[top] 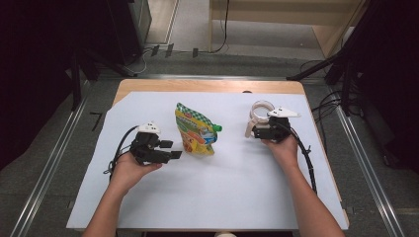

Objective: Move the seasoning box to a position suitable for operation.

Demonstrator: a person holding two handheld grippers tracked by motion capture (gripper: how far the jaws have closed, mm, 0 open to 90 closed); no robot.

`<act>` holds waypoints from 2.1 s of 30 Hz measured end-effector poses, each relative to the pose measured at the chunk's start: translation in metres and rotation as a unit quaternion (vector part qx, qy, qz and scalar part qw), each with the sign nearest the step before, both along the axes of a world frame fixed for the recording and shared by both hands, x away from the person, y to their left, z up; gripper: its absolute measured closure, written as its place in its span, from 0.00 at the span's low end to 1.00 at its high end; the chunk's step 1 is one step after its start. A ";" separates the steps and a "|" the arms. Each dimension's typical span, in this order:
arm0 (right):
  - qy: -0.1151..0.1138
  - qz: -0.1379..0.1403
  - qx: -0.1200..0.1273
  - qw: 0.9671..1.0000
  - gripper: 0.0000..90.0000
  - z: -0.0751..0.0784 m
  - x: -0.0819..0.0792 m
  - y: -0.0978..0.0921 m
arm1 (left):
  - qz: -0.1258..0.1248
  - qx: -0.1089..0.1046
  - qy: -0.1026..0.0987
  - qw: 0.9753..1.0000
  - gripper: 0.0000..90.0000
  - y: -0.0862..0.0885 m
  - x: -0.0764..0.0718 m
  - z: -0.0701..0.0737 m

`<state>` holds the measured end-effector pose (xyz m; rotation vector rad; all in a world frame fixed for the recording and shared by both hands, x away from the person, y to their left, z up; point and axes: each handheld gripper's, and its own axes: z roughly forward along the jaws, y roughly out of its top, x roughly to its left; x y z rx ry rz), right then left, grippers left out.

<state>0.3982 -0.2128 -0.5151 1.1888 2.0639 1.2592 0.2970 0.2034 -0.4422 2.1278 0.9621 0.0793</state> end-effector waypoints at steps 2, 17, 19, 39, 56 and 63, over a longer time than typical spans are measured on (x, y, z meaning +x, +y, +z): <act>-0.004 -0.004 0.005 1.000 0.12 -0.002 0.001 0.001 | -0.002 -0.001 -0.001 1.000 0.46 0.000 0.000 0.000; -0.003 0.001 0.005 1.000 0.13 0.016 -0.009 -0.001 | -0.006 -0.002 0.003 1.000 0.46 -0.003 -0.001 0.000; 0.004 0.012 0.012 1.000 0.13 0.026 -0.017 -0.003 | -0.008 -0.003 0.002 1.000 0.46 -0.005 -0.003 0.001; 0.024 0.069 0.022 0.997 0.13 0.027 -0.091 0.013 | -0.026 -0.015 0.005 1.000 0.52 -0.015 -0.008 0.005; 0.020 0.127 -0.005 0.992 0.13 0.012 -0.126 0.061 | -0.057 -0.012 0.005 0.998 0.63 -0.030 -0.013 0.005; 0.014 0.133 -0.017 0.991 0.13 0.006 -0.130 0.064 | -0.074 -0.011 0.007 0.997 0.70 -0.041 -0.016 0.006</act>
